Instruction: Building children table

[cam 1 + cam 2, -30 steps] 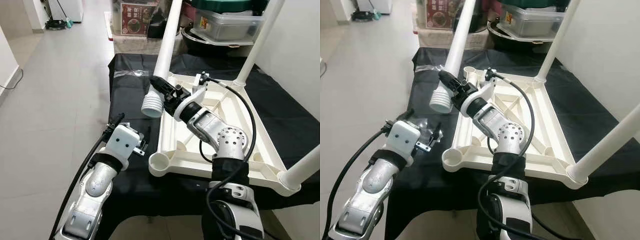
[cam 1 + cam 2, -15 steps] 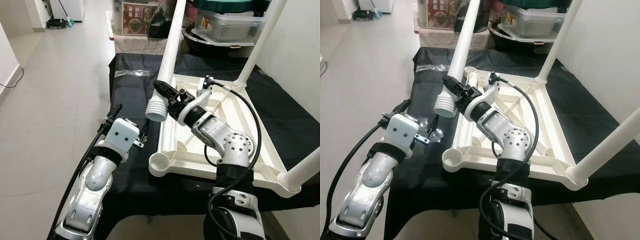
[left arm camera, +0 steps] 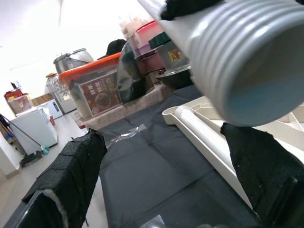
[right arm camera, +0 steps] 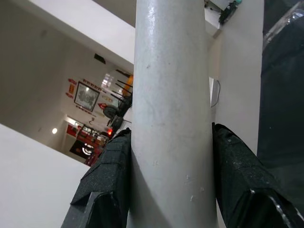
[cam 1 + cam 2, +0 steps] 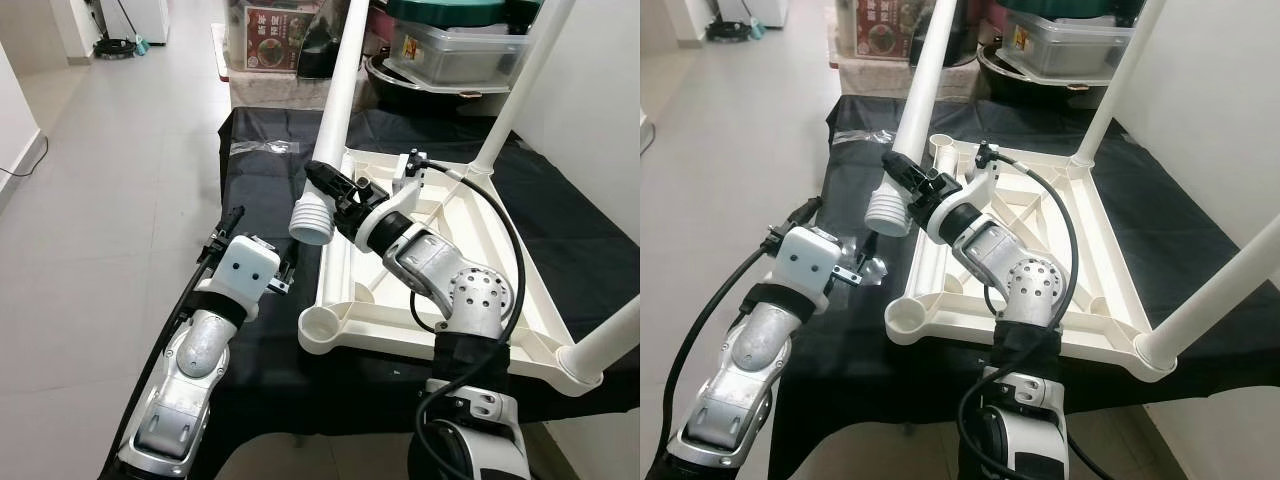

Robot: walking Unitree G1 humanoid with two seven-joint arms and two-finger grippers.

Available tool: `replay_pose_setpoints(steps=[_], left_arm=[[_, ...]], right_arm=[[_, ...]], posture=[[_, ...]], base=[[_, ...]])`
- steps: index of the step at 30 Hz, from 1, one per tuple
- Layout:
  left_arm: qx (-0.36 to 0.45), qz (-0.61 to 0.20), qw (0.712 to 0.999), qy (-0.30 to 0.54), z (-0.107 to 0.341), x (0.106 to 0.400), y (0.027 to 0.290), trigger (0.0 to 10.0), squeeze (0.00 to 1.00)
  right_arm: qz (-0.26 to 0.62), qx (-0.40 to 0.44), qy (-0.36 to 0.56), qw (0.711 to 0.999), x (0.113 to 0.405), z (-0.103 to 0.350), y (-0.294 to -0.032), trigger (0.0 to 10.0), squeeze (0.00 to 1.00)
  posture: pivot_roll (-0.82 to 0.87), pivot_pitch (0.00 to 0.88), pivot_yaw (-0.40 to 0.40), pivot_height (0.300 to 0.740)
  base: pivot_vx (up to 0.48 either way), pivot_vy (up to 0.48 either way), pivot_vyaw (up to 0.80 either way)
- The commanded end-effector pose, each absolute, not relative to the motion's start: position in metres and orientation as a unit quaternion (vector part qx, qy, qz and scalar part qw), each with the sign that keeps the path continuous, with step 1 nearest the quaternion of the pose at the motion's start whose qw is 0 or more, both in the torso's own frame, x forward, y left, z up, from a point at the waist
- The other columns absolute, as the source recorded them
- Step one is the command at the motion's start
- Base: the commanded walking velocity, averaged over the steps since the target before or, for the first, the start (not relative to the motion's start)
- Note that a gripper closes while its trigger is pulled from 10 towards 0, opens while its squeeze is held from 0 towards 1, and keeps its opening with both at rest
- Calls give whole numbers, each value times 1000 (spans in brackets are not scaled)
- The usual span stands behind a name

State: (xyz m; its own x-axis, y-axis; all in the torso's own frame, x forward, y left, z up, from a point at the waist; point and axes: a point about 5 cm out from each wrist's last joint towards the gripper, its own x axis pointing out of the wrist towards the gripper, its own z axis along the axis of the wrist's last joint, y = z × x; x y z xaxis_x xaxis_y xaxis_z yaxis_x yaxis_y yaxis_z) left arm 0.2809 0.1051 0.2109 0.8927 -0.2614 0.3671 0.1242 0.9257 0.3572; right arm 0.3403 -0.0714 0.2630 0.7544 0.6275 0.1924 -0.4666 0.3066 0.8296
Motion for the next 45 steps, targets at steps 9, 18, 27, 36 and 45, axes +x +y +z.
replay_pose_setpoints(steps=[9, 18, 27, 36, 45], left_arm=[[186, -71, 957, -211, 202, 271, 111, 10000, 0], [181, -57, 955, -227, 211, 271, 111, 10000, 0], [173, -71, 955, -230, 210, 271, 102, 10000, 0], [169, -81, 956, -225, 207, 272, 96, 10000, 0], [172, -80, 956, -223, 204, 274, 98, 10000, 0]], right_arm=[[314, 546, 88, 772, 350, 250, -52, 0, 0], [296, 545, 100, 778, 354, 241, -44, 0, 0], [288, 555, 107, 773, 356, 236, -37, 0, 0], [301, 558, 107, 766, 355, 240, -30, 0, 0], [316, 560, 104, 759, 352, 245, -28, 0, 0]], posture=[[89, 60, -110, 740], [90, 63, -115, 740], [88, 64, -113, 740], [85, 64, -112, 740], [84, 66, -112, 740]], base=[[0, 0, 0], [0, 0, 0], [0, 0, 0], [0, 0, 0], [0, 0, 0]])
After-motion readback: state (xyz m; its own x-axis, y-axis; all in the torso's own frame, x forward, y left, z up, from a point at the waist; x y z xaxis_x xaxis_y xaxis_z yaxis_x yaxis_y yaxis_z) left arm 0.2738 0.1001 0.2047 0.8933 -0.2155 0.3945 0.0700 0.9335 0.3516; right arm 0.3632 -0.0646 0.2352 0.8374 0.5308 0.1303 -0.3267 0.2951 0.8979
